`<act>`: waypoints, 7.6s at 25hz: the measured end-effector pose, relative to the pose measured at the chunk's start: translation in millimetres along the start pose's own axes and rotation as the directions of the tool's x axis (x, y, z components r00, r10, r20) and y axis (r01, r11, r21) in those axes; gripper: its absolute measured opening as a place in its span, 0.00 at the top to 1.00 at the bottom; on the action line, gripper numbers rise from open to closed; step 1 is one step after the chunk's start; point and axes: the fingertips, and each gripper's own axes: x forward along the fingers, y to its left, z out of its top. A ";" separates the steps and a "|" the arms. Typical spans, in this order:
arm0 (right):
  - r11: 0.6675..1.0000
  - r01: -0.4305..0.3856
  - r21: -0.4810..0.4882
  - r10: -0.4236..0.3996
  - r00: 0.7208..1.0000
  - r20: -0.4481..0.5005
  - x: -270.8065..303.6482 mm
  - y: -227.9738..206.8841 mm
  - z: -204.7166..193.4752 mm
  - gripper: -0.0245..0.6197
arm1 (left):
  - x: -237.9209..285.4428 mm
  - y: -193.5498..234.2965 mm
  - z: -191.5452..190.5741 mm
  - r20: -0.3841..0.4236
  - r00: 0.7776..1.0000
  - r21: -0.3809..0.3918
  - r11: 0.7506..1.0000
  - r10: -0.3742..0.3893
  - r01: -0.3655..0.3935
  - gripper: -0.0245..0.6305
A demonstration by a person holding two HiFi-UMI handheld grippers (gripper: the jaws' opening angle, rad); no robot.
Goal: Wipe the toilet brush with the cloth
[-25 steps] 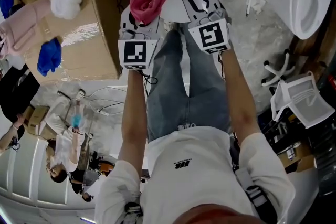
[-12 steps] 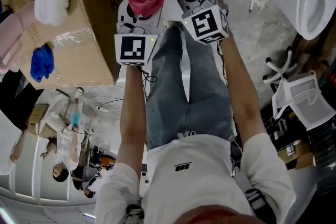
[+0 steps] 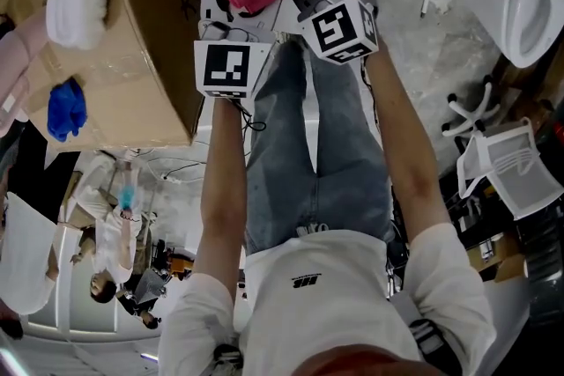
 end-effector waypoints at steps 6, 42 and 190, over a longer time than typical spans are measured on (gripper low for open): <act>1.000 -0.011 -0.002 0.011 1.000 0.009 3.7 0.5 -3.8 0.84 | 16.8 3.6 -4.7 -0.008 1.000 -0.007 1.000 0.007 -0.007 0.63; 0.999 0.022 0.029 -0.020 0.997 -0.078 9.0 -1.4 -17.2 0.87 | 11.0 -4.8 35.5 -0.009 1.000 0.055 0.998 -0.017 0.017 0.78; 0.972 0.132 0.193 -0.173 0.961 0.215 -155.7 -1.1 91.4 0.84 | -129.1 -45.5 159.1 0.201 0.980 -0.005 1.000 0.003 -0.002 0.70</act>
